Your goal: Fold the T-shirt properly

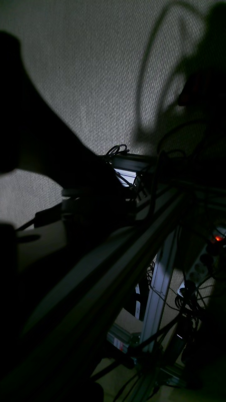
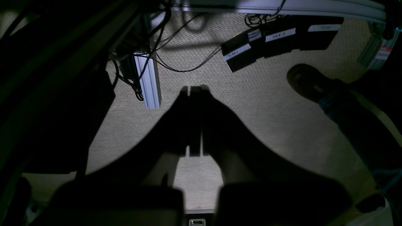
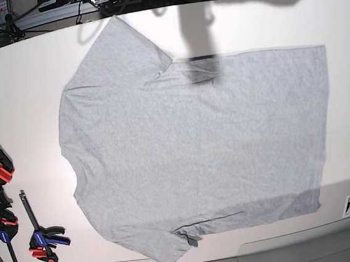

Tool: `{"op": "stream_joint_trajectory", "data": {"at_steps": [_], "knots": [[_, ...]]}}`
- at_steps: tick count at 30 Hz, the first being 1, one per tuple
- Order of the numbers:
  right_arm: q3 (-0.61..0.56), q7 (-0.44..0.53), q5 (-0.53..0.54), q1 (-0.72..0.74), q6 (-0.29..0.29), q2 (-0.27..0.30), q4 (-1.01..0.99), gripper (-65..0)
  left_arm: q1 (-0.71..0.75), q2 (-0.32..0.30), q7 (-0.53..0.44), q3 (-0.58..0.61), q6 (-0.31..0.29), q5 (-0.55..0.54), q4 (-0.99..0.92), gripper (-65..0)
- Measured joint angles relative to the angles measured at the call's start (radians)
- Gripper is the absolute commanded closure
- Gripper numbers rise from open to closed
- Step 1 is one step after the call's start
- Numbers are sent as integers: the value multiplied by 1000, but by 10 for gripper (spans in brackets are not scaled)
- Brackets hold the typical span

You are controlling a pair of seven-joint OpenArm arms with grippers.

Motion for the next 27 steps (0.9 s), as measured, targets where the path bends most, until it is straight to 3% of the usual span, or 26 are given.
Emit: {"op": "stream_joint_trajectory", "data": {"at_steps": [11, 24, 27], "knots": [[0, 23, 0, 0, 3, 0, 0, 0, 29, -33, -27, 0, -8, 0, 30, 0], [0, 29, 0, 0, 3, 0, 0, 0, 80, -30, -27, 0, -11, 0, 109, 0], [0, 29, 0, -12, 3, 1, 8, 0, 83, -30, -27, 0, -11, -71, 109, 0]]}}
